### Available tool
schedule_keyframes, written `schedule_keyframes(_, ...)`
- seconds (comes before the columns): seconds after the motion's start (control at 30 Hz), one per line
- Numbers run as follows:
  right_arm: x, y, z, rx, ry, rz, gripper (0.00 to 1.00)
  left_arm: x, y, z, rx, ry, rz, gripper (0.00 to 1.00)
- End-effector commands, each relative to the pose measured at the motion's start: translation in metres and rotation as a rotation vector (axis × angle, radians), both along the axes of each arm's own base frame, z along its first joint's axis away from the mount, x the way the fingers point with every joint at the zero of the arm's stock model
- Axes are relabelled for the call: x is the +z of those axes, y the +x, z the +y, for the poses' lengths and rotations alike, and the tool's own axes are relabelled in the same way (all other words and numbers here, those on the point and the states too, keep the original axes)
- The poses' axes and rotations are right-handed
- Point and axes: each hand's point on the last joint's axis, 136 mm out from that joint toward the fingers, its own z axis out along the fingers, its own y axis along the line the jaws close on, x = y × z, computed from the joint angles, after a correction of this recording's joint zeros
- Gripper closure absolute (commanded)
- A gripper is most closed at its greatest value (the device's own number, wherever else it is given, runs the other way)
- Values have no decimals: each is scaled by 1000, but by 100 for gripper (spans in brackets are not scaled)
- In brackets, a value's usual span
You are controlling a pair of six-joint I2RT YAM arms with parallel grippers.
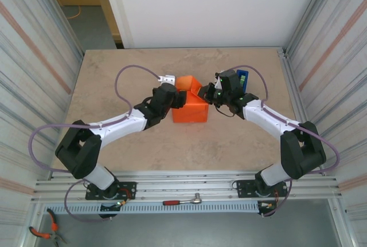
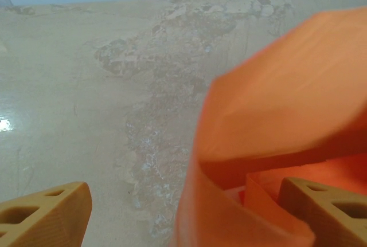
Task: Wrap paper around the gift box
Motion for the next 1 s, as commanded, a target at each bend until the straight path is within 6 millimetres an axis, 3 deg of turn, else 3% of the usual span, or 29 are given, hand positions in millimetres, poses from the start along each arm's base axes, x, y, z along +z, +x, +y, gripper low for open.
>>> schedule_keyframes(0.0, -10, -4, 4, 41, -42, 6, 100, -7, -2, -2, -6, 14, 4, 15)
schedule_keyframes(0.57, 17, 22, 8, 34, -8, -104, 100, -17, -4, 0, -1, 42, 17, 17)
schedule_keyframes(0.77, 14, 22, 10, 44, -6, -102, 100, -18, -4, 0, -1, 43, 18, 17)
schedule_keyframes(0.97, -1, 9, 15, 94, -53, -77, 100, -18, -4, 0, 0, 42, 19, 17)
